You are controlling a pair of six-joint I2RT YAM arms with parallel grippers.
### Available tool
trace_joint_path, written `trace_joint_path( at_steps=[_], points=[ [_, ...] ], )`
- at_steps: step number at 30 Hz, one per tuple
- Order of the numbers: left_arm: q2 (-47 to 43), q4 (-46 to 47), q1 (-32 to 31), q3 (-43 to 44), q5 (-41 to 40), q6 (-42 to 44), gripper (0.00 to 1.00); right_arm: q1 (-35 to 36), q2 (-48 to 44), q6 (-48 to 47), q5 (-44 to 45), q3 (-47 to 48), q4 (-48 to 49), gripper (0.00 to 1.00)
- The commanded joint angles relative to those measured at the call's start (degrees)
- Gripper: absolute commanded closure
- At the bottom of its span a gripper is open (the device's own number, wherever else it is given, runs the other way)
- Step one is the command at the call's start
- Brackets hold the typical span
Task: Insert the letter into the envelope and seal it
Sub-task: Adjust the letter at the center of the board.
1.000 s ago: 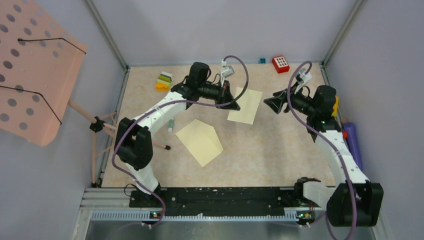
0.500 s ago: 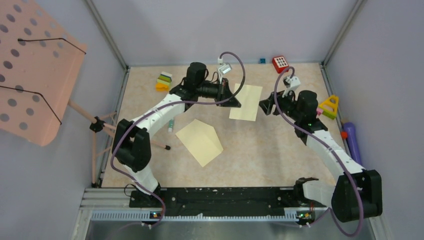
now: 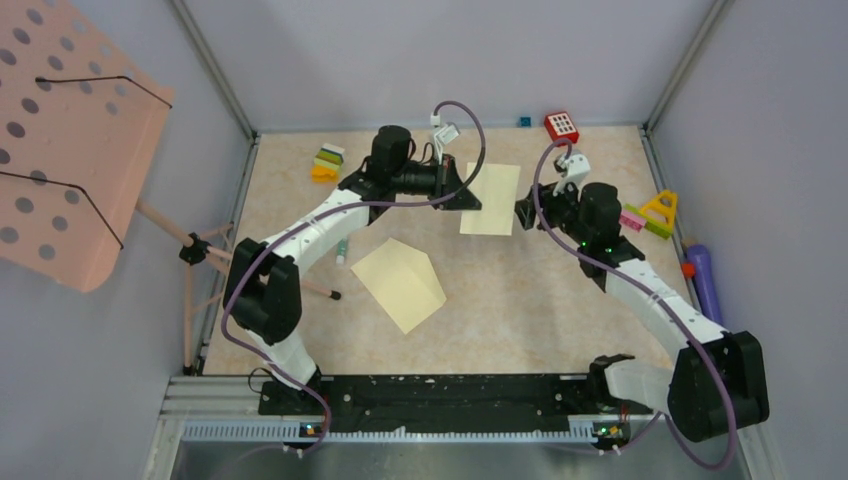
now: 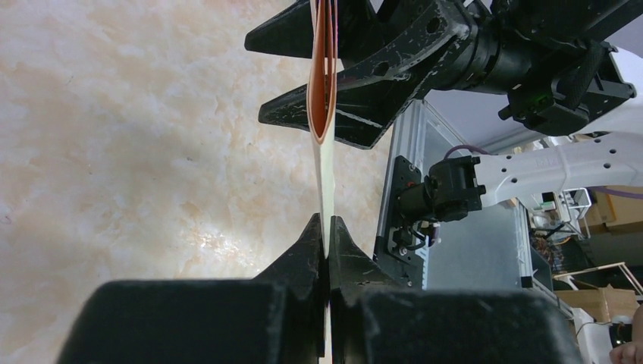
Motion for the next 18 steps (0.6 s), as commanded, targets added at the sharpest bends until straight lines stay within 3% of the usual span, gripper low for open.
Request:
trace_joint_path(
  at_steps=[1, 18],
  points=[
    [-1.99, 3.81, -0.24, -0.26, -0.25, -1.33, 1.0, 1.1, 0.51, -0.76, 2.83, 2.31, 1.9, 0.36],
    [-2.02, 2.27, -0.28, -0.3, -2.92, 0.03, 0.9, 3.89, 0.19, -1.12, 1.8, 3.57, 1.84, 0.36]
  ],
)
